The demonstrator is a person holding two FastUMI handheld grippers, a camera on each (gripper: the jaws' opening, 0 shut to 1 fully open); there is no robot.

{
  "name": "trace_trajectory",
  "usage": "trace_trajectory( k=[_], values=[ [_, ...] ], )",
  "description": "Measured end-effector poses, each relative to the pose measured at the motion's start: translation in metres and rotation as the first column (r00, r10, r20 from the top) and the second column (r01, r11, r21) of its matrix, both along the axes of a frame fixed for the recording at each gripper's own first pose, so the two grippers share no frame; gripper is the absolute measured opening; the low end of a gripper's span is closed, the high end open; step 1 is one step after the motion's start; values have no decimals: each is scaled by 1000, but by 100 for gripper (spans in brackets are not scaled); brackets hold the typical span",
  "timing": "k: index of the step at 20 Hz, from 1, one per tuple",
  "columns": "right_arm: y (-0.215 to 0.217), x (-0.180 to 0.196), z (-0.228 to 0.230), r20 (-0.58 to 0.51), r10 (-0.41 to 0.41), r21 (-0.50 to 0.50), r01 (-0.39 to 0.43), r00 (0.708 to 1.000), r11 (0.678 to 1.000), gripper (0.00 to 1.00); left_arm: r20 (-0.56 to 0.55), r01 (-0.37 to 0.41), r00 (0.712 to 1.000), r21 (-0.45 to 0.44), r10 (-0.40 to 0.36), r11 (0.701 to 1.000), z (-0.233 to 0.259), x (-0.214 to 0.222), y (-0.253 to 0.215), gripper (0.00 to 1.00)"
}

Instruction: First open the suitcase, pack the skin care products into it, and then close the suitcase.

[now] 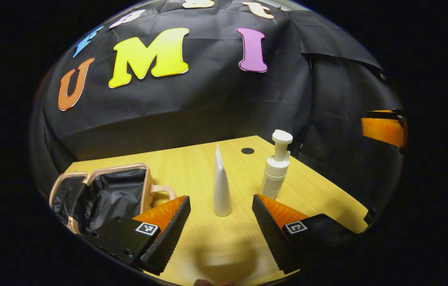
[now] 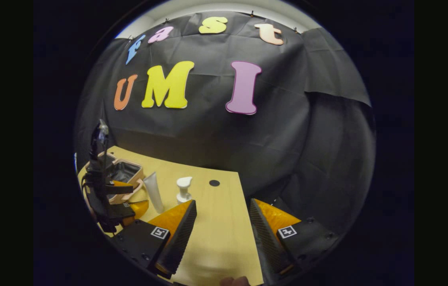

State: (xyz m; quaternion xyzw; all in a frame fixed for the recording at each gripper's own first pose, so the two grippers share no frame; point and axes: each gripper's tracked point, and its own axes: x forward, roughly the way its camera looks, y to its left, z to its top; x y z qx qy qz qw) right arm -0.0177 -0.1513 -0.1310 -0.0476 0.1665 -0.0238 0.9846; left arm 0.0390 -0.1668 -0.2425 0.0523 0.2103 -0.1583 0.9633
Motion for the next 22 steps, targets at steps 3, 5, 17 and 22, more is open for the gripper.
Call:
trace_trajectory(
  k=[3, 5, 17, 22],
  values=[
    [-16, -12, -6, -26, -40, -11, 40, 999, 999, 81, -48, -16, 999, -13, 15, 1000, -26, 17, -6, 99],
    [-23, -18, -10, -42, -64, -15, 64, 997, 998, 81, -60, -35, 998, -34, 33, 999, -37, 27, -6, 99],
    [-40, -23, -20, -89, -126, -11, 126, 988, 992, 81, -124, -30, 992, 23, 33, 999, -77, 65, -6, 76],
    [-40, -20, -21, -90, -129, -17, 128, 988, 992, 81, -153, -8, 988, 20, 11, 1000, -85, 65, -10, 56]
  ],
)
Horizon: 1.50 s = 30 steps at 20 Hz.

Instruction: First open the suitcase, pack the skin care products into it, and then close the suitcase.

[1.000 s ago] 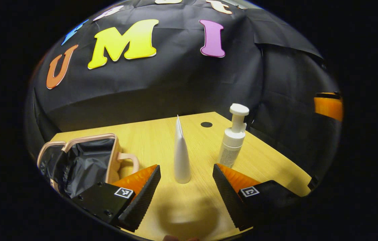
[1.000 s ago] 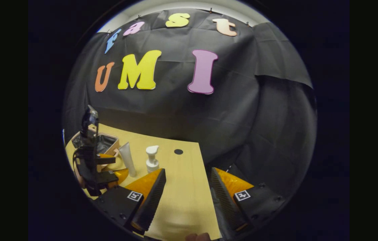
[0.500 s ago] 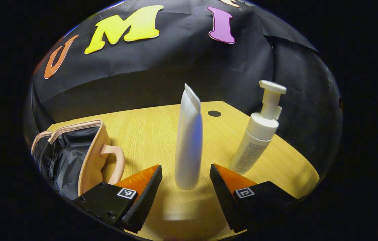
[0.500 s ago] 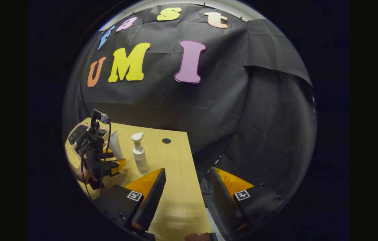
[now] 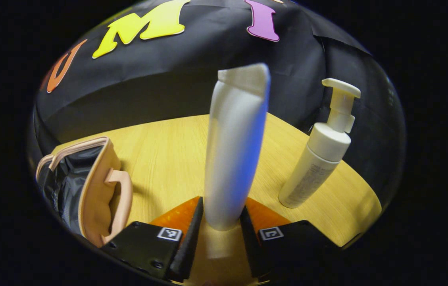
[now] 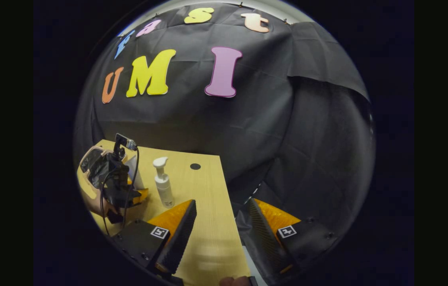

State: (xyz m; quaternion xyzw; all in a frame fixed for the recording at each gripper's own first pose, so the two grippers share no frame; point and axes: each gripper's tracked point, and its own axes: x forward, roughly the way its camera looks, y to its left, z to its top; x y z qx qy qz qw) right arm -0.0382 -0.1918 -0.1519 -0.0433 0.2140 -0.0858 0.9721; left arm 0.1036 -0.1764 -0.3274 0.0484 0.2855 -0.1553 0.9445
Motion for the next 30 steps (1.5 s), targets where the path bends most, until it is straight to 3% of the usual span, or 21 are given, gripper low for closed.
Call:
trace_trajectory(
  k=[1, 3, 6, 7, 8, 11, 15, 18, 22, 30],
  values=[
    [0, 1, 0, -1, 0, -1, 0, 1000, 1000, 81, -2, 6, 1000, -1, -6, 1000, 1, -1, 0, 50],
    [3, 2, -2, 0, 5, 4, -5, 1000, 1000, 81, -13, 14, 1000, -10, -14, 1000, 4, -6, 0, 48],
    [15, 7, -12, -6, 30, 29, -30, 1000, 999, 81, 14, 34, 999, -14, -34, 999, 27, -12, 2, 47],
    [22, 9, -16, -10, 45, 41, -44, 999, 998, 81, 19, 39, 999, -17, -39, 999, 37, -17, 4, 53],
    [27, 10, -20, -10, 60, 56, -59, 998, 997, 81, 25, 41, 999, -23, -40, 999, 48, -23, 7, 47],
    [62, 27, -33, -4, 129, 114, -128, 992, 985, 81, 31, 25, 999, -42, -24, 999, 81, -53, 21, 47],
    [106, 61, -61, -7, 232, 155, -229, 973, 961, 81, 42, -32, 999, -37, 33, 999, 123, -92, 55, 47],
    [127, 86, -90, -35, 267, 199, -255, 963, 946, 81, 25, -97, 995, -48, 98, 994, 142, -115, 82, 46],
    [144, 109, -133, -126, 279, 263, -239, 952, 935, 81, 19, -184, 983, -20, 184, 983, 155, -138, 124, 46],
    [163, 148, -162, -142, 288, 276, -242, 947, 930, 82, -10, -333, 943, -12, 333, 943, 157, -166, 176, 47]
  ],
)
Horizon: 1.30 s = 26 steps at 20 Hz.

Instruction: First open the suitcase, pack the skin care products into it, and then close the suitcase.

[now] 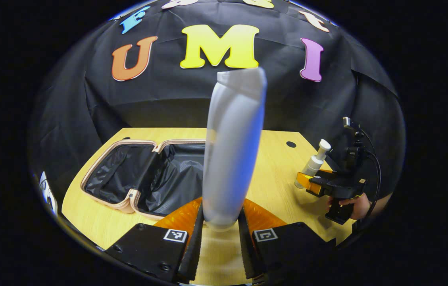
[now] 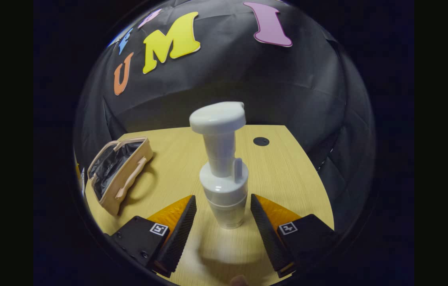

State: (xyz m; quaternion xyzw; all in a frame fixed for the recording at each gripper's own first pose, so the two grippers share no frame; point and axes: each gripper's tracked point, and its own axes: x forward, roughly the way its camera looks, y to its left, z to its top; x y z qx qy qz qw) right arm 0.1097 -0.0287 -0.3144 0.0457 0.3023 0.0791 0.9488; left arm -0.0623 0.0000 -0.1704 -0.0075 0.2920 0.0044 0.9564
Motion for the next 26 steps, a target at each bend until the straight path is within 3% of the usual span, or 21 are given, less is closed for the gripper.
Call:
trace_trajectory(
  k=[1, 5, 11, 17, 20, 24, 26],
  values=[
    [-2, 4, -4, -1, -9, -7, 9, 1000, 1000, 82, 0, -5, 1000, 6, 5, 1000, 1, -1, 1, 47],
    [-5, 9, -16, -35, -41, 9, 42, 999, 999, 65, -2, -11, 1000, 12, 11, 1000, 4, -1, 6, 47],
    [-2, 2, -15, -58, -4, -30, 2, 998, 1000, 48, -29, 33, 999, -29, -34, 999, -2, 0, 8, 47],
    [-4, -21, 24, -55, 10, -19, -11, 998, 1000, 49, -51, 51, 997, -41, -53, 998, 0, 19, 60, 47],
    [1, -34, 60, -39, 47, -1, -48, 998, 999, 48, -102, 76, 991, -103, -87, 992, -2, 42, 87, 46],
    [3, -57, 107, -21, 100, 21, -100, 995, 995, 49, -256, 148, 947, -182, -193, 972, -22, 70, 116, 47],
    [9, -70, 124, -25, 123, 51, -121, 992, 991, 49, -348, 174, 903, -241, -253, 955, -42, 79, 119, 46]
  ],
)
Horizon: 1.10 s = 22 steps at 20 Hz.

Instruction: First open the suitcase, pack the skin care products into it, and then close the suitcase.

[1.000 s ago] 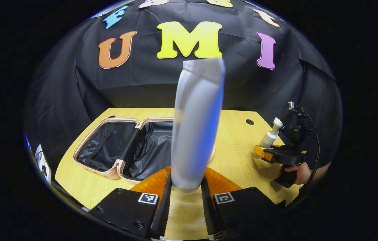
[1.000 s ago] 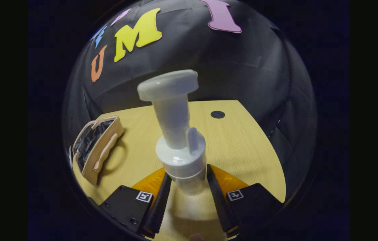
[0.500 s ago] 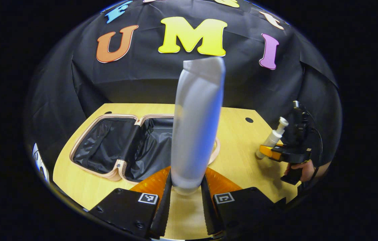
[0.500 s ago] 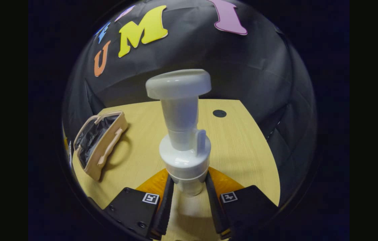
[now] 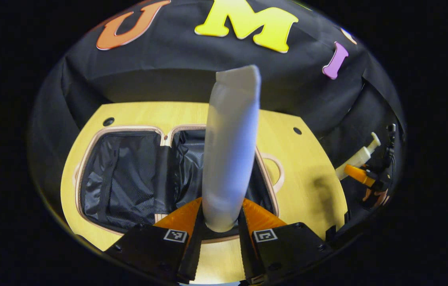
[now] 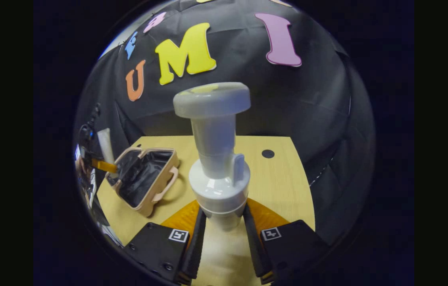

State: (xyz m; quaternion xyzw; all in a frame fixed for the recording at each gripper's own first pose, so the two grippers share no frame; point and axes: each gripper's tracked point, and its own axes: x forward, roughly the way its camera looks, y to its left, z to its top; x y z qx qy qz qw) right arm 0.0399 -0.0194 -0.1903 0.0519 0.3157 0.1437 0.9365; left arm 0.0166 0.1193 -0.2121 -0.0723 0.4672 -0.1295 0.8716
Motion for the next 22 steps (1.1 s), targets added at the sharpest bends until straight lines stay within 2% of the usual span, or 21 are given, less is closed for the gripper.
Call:
trace_trajectory(
  k=[3, 6, 8, 11, 14, 15, 17, 18, 20, 21, 22],
  values=[
    [19, -22, 12, -57, 28, 111, -21, 998, 994, 48, -187, -1, 982, -94, -17, 996, -40, 17, 0, 46],
    [21, -35, 19, -61, 29, 115, -22, 998, 993, 49, -307, 7, 951, -101, -38, 995, -69, 27, 8, 46],
    [24, -44, 25, -59, 26, 119, -19, 998, 993, 49, -389, 17, 919, -118, -62, 993, -79, 23, 5, 45],
    [22, -51, 33, -50, 8, 122, -1, 999, 993, 49, -412, 36, 908, -103, -76, 994, -93, 26, 3, 45],
    [25, -54, 35, -40, 16, 98, -12, 999, 995, 49, -426, -4, 904, -104, -41, 995, -101, 24, 2, 45],
    [27, -55, 36, -39, 21, 92, -17, 999, 996, 49, -431, -25, 902, -105, -23, 994, -105, 24, 1, 52],
    [33, -57, 36, -46, 35, 84, -31, 998, 996, 49, -435, -46, 900, -70, 10, 996, -111, 24, 6, 53],
    [38, -58, 38, -48, 46, 83, -42, 998, 996, 49, -431, -44, 902, -54, 16, 998, -113, 24, 9, 46],
    [48, -60, 42, -47, 75, 76, -71, 996, 995, 49, -425, -50, 905, -49, 24, 998, -111, 23, 7, 49],
    [54, -60, 42, -47, 92, 69, -88, 995, 994, 49, -423, -58, 906, -56, 29, 997, -109, 23, 6, 59],
    [61, -60, 44, -44, 110, 66, -107, 993, 992, 49, -413, -66, 910, -59, 36, 996, -106, 23, 5, 53]
  ],
)
